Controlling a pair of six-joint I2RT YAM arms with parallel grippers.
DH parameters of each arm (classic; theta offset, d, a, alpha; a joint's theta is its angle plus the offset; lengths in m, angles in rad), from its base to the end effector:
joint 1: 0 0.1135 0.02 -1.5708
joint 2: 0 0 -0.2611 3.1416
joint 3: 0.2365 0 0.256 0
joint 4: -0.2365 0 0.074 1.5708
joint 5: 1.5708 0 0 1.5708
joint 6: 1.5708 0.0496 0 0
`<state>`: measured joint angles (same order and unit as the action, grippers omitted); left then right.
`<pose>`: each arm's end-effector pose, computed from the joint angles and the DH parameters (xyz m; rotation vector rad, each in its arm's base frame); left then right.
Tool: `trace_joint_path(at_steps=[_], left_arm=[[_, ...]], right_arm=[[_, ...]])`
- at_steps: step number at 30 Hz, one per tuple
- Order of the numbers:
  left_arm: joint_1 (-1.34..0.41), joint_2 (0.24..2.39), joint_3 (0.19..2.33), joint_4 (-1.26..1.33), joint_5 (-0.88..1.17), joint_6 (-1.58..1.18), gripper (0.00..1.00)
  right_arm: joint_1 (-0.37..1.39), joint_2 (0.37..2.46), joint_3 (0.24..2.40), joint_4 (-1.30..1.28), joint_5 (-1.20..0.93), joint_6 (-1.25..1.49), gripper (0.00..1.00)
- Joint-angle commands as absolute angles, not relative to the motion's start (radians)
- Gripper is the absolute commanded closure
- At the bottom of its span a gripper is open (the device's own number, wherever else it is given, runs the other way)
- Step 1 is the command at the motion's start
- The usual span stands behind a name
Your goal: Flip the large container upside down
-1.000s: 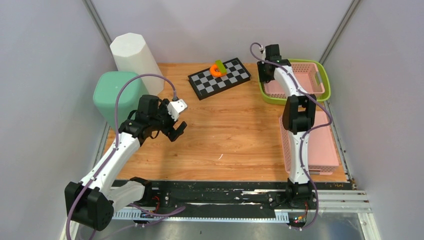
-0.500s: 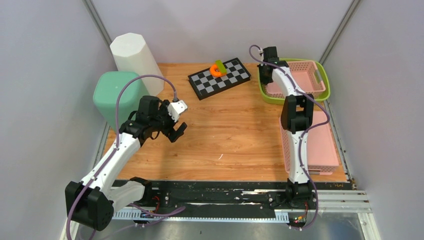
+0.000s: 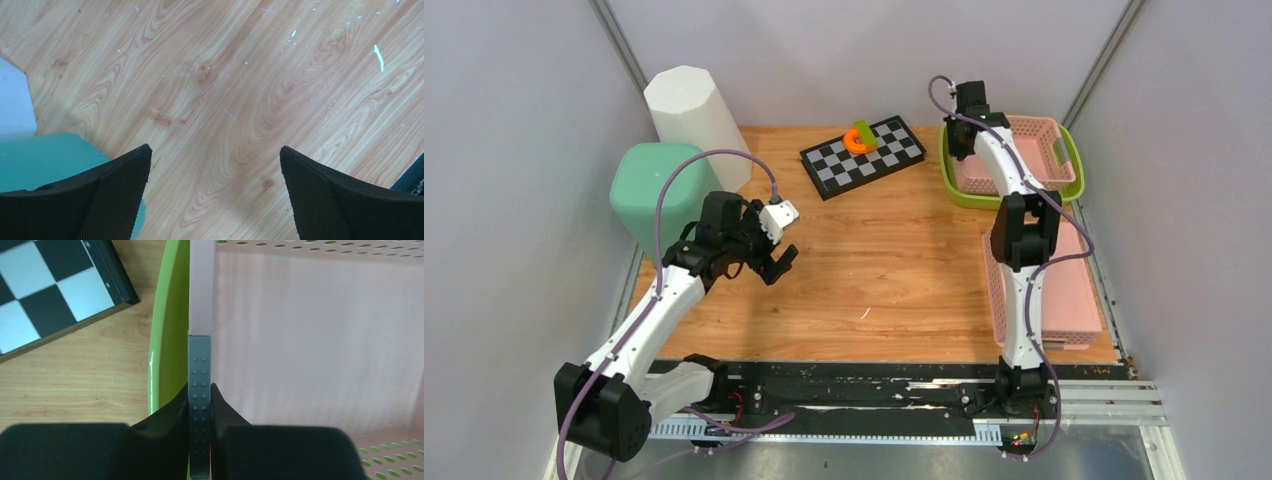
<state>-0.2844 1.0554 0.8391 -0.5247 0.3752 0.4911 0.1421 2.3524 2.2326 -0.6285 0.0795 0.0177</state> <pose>0.2213 -0.0836 0.2647 1.0306 2.0229 -0.3244 0.5437 0.0738 0.2446 -0.1039 2.3139 -0.0112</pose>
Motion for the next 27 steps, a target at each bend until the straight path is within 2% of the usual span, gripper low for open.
trace_joint_path(at_steps=[1,15,27], left_arm=[[-0.279,1.037,0.826,-0.510,0.400,0.504,0.00],[-0.279,1.031,0.827,-0.514,0.413,0.506,0.00],[-0.279,1.020,0.830,-0.519,0.420,0.508,0.00]], right_arm=[[0.157,2.227,2.240,-0.640,0.108,0.028,0.97],[0.156,2.007,2.225,-0.656,0.017,0.048,0.97],[0.175,1.783,2.100,-0.684,-0.261,0.135,0.97]])
